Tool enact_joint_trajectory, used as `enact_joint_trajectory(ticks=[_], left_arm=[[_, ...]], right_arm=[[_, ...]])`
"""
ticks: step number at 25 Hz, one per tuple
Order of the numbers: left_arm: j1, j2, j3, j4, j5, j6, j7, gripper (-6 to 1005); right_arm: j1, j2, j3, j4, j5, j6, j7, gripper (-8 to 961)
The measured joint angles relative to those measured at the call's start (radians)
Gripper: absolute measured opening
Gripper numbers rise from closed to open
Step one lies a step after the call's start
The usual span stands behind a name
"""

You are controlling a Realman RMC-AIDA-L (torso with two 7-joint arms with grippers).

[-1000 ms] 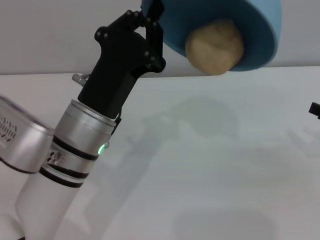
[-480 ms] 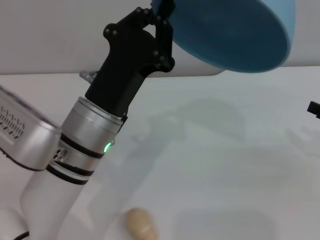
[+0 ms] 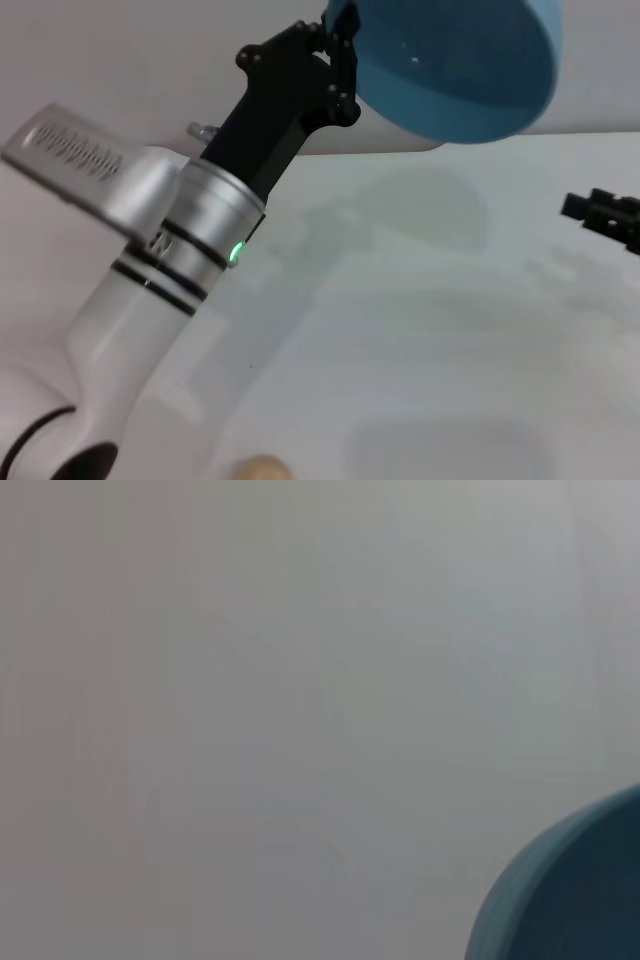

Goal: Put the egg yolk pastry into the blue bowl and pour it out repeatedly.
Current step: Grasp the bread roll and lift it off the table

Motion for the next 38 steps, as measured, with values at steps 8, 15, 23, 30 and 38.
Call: enact_joint_trajectory(ticks=[8, 15, 23, 30, 38], left_arm=[[0.002, 0.007, -0.216, 0.193, 0.009, -0.57, 0.01, -1], [-0.094, 0.007, -0.516, 0.294, 0.012, -1.257, 0.011, -1], [-0.255, 0.008, -0.693, 0.211, 0.121, -1.747, 0.001, -1], [-0.284, 0.008, -0.693, 0.194, 0.143, -1.888, 0.0, 0], [-0.285, 0.004, -0.689, 0.196, 0.142, -1.912, 0.002, 0]], right_arm=[[0.063, -0.001, -0.136, 0.005, -0.021, -0.019, -0.003, 534], [0.162, -0.001, -0.302, -0.002, -0.139, -0.021, 0.069, 534], [0.279, 0.0, -0.519, 0.002, -0.17, -0.011, 0.166, 530], [0.36, 0.003, -0.721, 0.009, -0.171, 0.044, 0.24, 528], [0.44, 0.009, -0.96, 0.043, -0.163, 0.169, 0.365, 527]])
